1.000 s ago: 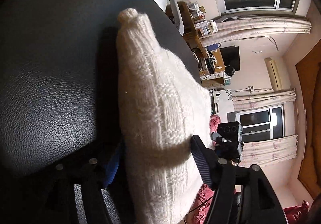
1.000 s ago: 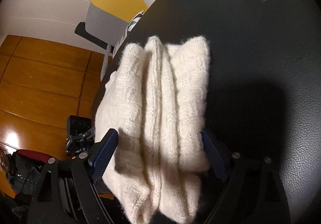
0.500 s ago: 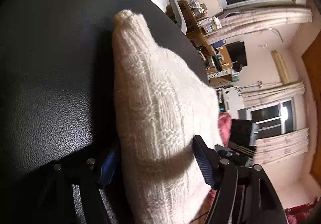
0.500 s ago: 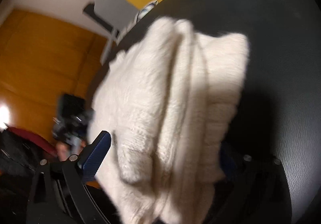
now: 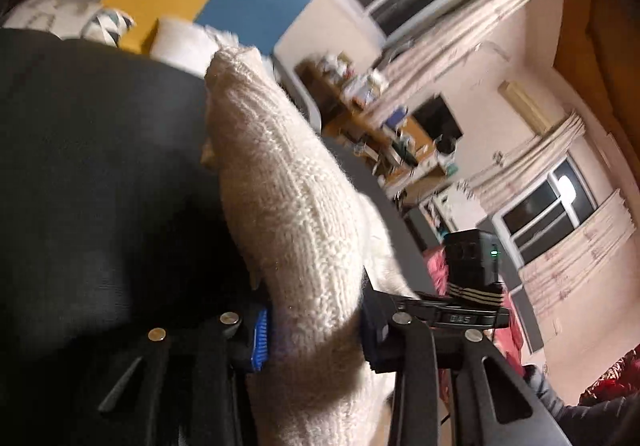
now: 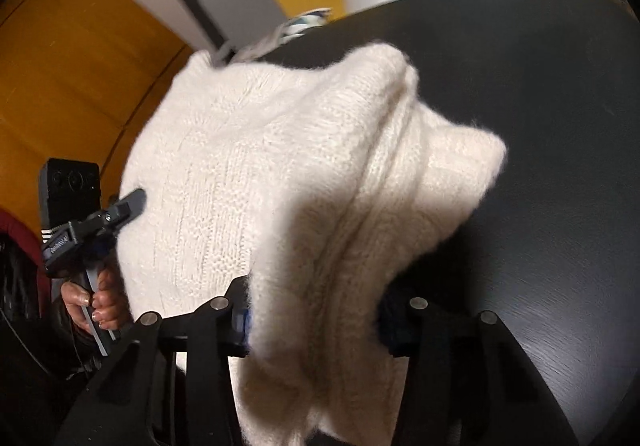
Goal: Fold clothes
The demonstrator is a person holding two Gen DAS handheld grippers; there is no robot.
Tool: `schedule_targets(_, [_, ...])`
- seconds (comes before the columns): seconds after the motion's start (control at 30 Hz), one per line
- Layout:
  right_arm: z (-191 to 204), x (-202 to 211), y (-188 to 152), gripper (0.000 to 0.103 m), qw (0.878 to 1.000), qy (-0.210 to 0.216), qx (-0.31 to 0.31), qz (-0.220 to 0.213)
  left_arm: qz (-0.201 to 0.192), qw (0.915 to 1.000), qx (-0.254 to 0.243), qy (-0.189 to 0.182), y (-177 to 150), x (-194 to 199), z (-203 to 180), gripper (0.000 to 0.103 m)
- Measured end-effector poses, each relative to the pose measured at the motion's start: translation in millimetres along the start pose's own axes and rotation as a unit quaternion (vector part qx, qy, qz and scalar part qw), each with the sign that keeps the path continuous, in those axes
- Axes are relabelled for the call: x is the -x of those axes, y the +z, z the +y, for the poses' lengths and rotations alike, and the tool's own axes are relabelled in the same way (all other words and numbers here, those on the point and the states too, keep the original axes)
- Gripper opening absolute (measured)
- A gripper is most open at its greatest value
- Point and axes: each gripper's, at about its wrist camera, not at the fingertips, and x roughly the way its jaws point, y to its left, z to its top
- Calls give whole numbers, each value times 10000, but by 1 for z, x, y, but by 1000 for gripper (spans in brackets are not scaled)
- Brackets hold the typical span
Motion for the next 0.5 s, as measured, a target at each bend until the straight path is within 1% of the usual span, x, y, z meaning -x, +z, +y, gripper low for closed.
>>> schedule_targets(0.1, [38, -22, 26, 48, 9980, 510, 369, -85, -608, 9978, 20, 260, 3, 59, 12, 35])
schedule_targets(0.17, [64, -39, 45, 48, 9947, 810, 630, -109, -1098, 9924, 69, 557, 2, 103, 22, 35])
schedule_targets(0.2, [81, -52, 56, 48, 9920, 960, 816, -59, -1328, 9883, 98, 739, 0, 124, 27, 35])
schedule_targets(0.27, [117, -83, 78, 48, 9849, 1232, 1214, 120, -1786, 9776, 156, 1099, -4, 165, 36, 35])
schedule_targets(0.33, [152, -121, 98, 48, 9761, 1423, 1600, 374, -2151, 9642, 411, 1497, -12, 201, 57, 36])
schedule_targets(0.4, [183, -162, 111, 48, 9676, 1465, 1950, 658, -2336, 9528, 724, 1799, -19, 222, 81, 36])
schedule_targets(0.47, [219, -206, 119, 48, 9580, 1459, 2262, 989, -2469, 9389, 1100, 2132, -28, 240, 108, 36])
schedule_targets(0.5, [235, -232, 125, 48, 9534, 1400, 2404, 1167, -2461, 9330, 1318, 2273, -32, 246, 127, 36])
